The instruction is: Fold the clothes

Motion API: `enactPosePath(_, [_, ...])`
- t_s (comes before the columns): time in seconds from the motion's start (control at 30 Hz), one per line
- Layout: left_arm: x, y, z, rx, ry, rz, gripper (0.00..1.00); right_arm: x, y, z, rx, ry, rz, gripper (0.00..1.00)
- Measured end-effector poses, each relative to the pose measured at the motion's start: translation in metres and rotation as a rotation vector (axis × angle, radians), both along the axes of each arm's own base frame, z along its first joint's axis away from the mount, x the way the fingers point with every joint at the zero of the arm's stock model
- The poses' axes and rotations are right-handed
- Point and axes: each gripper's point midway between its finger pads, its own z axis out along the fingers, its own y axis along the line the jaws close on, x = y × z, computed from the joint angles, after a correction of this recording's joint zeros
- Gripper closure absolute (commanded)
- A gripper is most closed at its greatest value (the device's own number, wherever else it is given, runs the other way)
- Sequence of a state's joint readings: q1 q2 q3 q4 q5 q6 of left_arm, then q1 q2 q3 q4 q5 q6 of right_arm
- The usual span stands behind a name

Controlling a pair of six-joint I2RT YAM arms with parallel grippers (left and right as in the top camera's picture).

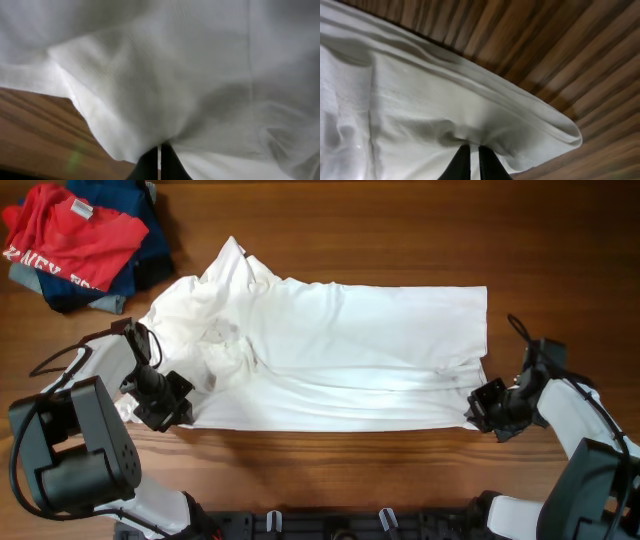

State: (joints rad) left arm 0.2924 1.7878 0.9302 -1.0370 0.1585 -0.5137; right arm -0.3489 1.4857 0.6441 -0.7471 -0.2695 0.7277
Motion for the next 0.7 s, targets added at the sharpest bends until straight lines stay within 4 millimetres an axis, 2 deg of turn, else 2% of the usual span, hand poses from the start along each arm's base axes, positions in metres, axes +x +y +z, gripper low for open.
enactPosePath(0.13, [-0.01, -0.005, -0.001, -0.022, 0.03, 0.005, 0.96, -0.001, -0.01, 0.001, -0.002, -0.005, -0.019, 0.94])
enactPosePath(0.23, [-0.019, -0.01, 0.0, -0.038, 0.039, 0.012, 0.96, 0.002, -0.03, 0.01, -0.047, 0.005, -0.046, 0.95])
enactPosePath(0.4, [-0.038, -0.015, 0.006, -0.047, 0.076, 0.01, 0.96, 0.026, -0.054, 0.041, -0.117, -0.029, -0.05, 0.94])
enactPosePath(0.47, [-0.042, -0.016, 0.016, -0.046, 0.064, 0.01, 0.96, 0.034, -0.061, 0.056, -0.14, -0.041, -0.051, 0.92])
enactPosePath(0.53, [-0.041, -0.016, 0.029, -0.033, 0.016, 0.009, 0.96, 0.046, -0.068, 0.077, -0.159, -0.067, -0.049, 0.86])
enactPosePath(0.57, [-0.04, -0.016, 0.034, -0.026, -0.008, 0.009, 0.96, 0.052, -0.071, 0.085, -0.166, -0.088, -0.044, 0.83])
enactPosePath(0.6, [-0.039, -0.016, 0.04, -0.019, -0.035, 0.009, 0.93, 0.059, -0.073, 0.094, -0.17, -0.112, -0.037, 0.73])
enactPosePath(0.67, [-0.034, -0.016, 0.055, -0.002, -0.119, 0.01, 0.76, 0.078, -0.075, 0.115, -0.169, -0.19, -0.01, 0.36])
enactPosePath(0.7, [-0.029, -0.017, 0.064, 0.003, -0.182, 0.009, 0.62, 0.09, -0.074, 0.128, -0.16, -0.251, 0.024, 0.2])
